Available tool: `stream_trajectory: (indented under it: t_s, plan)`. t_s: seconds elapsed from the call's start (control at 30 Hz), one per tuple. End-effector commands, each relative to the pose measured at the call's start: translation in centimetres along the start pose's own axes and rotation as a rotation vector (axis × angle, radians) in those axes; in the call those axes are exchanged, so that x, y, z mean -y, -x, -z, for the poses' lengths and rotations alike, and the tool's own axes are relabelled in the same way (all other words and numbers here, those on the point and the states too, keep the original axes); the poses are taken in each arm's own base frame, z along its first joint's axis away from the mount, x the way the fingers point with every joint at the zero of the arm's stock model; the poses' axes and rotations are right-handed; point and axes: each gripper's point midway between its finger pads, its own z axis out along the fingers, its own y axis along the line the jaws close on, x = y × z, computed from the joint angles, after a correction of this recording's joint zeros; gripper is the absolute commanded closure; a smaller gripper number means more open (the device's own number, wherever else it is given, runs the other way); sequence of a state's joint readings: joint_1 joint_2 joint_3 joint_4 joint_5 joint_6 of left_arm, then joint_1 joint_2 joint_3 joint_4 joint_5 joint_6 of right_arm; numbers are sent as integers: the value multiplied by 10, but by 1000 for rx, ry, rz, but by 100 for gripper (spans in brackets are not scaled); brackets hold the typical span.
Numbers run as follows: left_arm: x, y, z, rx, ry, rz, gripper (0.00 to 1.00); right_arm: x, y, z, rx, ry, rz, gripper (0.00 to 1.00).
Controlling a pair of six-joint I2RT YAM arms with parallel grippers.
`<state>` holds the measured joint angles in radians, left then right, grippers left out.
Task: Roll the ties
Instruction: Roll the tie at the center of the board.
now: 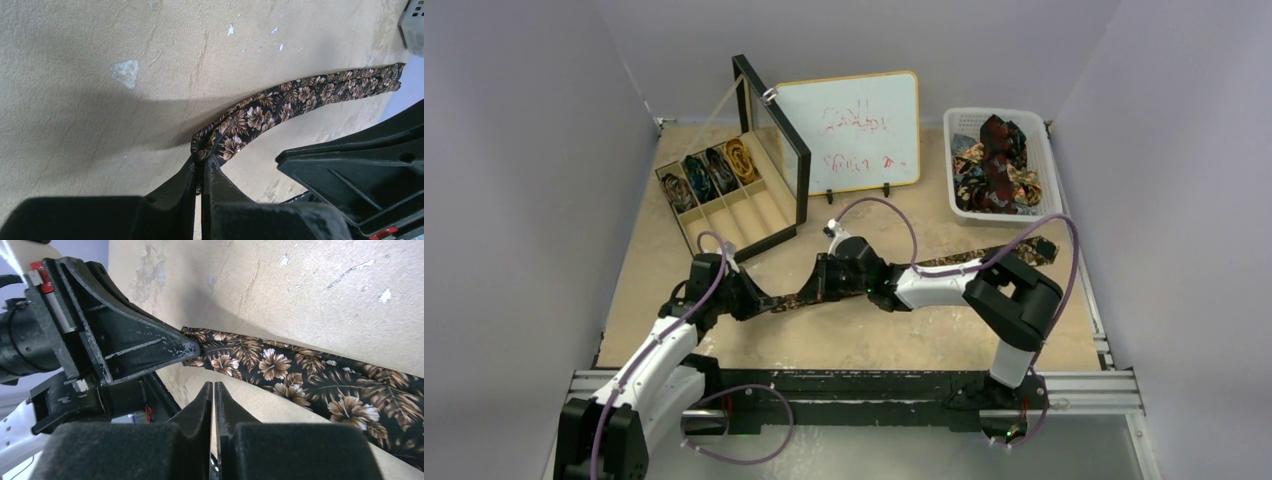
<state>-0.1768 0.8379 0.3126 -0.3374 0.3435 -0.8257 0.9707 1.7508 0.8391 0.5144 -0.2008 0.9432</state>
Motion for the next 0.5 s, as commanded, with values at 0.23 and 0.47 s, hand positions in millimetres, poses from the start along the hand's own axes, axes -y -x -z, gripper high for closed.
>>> stream_trajectory:
  t_s: [0.23,0.47]
  plan:
    - [9,13,4,35,-17,-33,100,31,0,-26,-42,-198,-17,100]
    - [10,11,3,26,-25,-27,89,63,-13,-36,-85,-313,-31,100]
